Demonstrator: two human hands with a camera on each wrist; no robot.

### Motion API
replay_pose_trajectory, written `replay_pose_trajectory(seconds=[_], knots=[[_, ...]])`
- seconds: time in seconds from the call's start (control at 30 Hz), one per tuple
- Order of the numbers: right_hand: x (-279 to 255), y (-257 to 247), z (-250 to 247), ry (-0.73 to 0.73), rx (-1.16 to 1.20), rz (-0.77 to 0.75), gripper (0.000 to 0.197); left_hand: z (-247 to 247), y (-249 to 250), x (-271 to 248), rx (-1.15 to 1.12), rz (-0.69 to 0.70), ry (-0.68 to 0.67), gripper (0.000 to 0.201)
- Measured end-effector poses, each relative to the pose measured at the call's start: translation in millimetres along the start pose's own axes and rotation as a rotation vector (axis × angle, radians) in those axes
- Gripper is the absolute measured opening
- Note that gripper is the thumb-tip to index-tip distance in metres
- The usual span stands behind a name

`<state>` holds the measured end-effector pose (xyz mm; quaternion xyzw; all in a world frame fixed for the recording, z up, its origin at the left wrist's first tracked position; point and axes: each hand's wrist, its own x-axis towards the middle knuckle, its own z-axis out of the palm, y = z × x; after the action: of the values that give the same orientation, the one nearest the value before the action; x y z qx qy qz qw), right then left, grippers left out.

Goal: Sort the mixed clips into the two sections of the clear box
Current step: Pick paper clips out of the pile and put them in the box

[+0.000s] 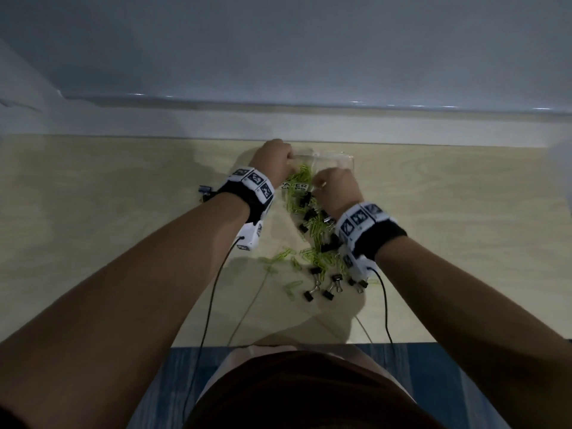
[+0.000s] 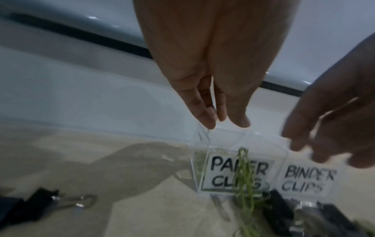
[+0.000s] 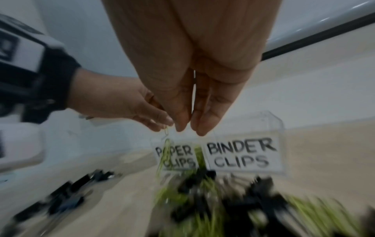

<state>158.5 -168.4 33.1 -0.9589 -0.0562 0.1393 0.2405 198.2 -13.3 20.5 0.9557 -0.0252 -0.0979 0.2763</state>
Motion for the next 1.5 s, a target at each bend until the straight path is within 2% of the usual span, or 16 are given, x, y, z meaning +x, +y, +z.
replay_pose_trajectory(seconds=[0.1,0.2,0.3,0.43,0.53,0.63,0.77,0.83,0.9,0.97,1.07,1.13,1.2,1.3,1.5], knots=[[-27.9,20.4,17.7,-0.141,-0.062,0.017,0.021,6.5,-6.1,-8.1,0.084,0.16,-0.155,0.033],[-42.3,35.7,38.0,-0.205,-0.11,-0.043,0.014,7.6,-8.2,-9.0,0.154,0.214,-0.238,0.026],[-51.7,44.2,54.8,-0.161,-0.112,-0.109,0.015,1.9,-6.1,-5.5,0.116,0.221,-0.229,0.012],[-58.2,51.4,67.1,-0.104,-0.117,-0.131,0.019,-10.5,-3.3,-0.5,-0.087,0.165,-0.206,0.007],[-64.5,50.5,67.0,-0.109,-0.082,-0.171,0.017,-20.0,-1.8,7.0,-0.225,0.115,-0.073,0.008],[-71.9,49.8,69.8,-0.147,-0.084,-0.254,0.013,-20.6,-1.0,12.8,-0.176,0.099,0.016,0.008],[-77.8,47.9,68.4,-0.213,-0.02,-0.402,0.025,-8.8,0.6,-1.8,0.041,0.177,0.025,0.016],[-79.5,49.8,64.5,-0.165,0.028,-0.449,0.027,-0.4,-1.5,-24.4,0.039,0.216,0.02,0.017],[-82.0,53.4,61.1,-0.079,0.09,-0.478,0.024,10.4,-9.4,-56.6,0.006,0.219,-0.06,0.02],[-82.1,56.6,57.2,-0.031,0.111,-0.468,0.022,24.2,-26.5,-91.7,-0.003,0.168,-0.213,0.03],[-77.9,55.3,50.1,-0.217,0.013,-0.282,0.043,45.9,-57.1,-134.7,-0.022,0.098,-0.393,0.051],[-74.2,51.9,48.6,-0.332,-0.109,-0.247,0.061,57.6,-67.4,-152.0,-0.089,0.076,-0.39,0.054],[-71.8,46.4,50.4,-0.391,-0.216,-0.282,0.069,65.2,-65.2,-157.6,-0.122,0.05,-0.335,0.053],[-70.9,38.9,53.7,-0.426,-0.256,-0.308,0.061,73.3,-52.8,-150.9,-0.123,0.043,-0.288,0.049],[-68.9,31.0,51.9,-0.371,-0.154,-0.298,0.039,90.6,-25.1,-133.0,-0.087,0.064,-0.32,0.048]])
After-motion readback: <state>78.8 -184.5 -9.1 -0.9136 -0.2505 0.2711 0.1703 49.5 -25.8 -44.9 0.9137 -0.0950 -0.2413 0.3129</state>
